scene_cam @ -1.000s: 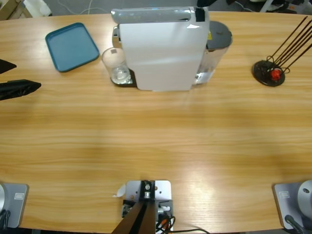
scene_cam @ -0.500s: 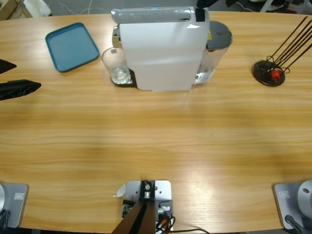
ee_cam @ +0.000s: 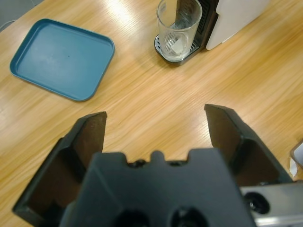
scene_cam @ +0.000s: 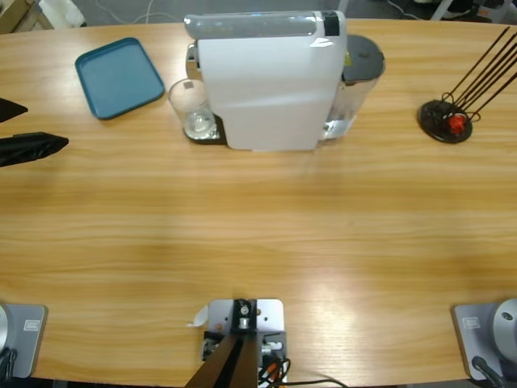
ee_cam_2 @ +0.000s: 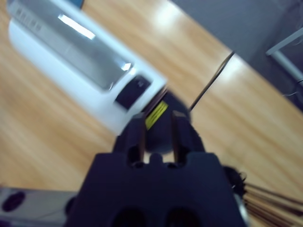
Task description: Pour coffee
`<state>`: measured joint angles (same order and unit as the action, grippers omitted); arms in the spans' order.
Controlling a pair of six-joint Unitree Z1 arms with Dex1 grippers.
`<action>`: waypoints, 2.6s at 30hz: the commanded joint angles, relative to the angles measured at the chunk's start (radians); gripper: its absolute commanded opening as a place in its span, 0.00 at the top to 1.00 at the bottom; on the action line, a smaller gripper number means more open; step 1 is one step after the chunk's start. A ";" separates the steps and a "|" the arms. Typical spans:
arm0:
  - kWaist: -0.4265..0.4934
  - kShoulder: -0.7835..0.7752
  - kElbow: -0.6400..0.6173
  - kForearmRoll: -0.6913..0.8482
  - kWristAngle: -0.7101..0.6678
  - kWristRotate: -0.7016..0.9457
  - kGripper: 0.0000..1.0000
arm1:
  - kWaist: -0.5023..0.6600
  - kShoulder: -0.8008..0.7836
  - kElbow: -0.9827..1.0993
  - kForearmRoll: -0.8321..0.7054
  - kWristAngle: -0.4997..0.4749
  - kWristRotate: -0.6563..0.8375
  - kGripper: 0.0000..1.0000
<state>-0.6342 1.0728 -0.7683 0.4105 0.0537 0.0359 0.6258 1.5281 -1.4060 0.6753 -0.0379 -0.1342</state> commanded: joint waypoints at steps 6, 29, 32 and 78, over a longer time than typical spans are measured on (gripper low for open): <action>-0.008 0.017 0.031 -0.054 -0.035 0.018 0.11 | 0.105 -0.396 0.597 -0.368 0.147 0.123 0.00; -0.041 0.083 0.280 -0.503 -0.134 0.022 0.10 | 0.173 -0.462 0.918 -0.600 0.217 0.071 0.00; -0.042 0.071 0.290 -0.507 -0.116 0.021 0.10 | 0.173 -0.474 0.951 -0.652 0.205 0.071 0.00; -0.053 0.034 0.359 -0.587 -0.044 0.019 0.11 | 0.173 -0.548 1.050 -0.813 0.177 0.087 0.00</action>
<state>-0.6759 1.0783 -0.4458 -0.1592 -0.0048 0.0406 0.7862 1.0006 -0.3936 -0.1273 0.1412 -0.0511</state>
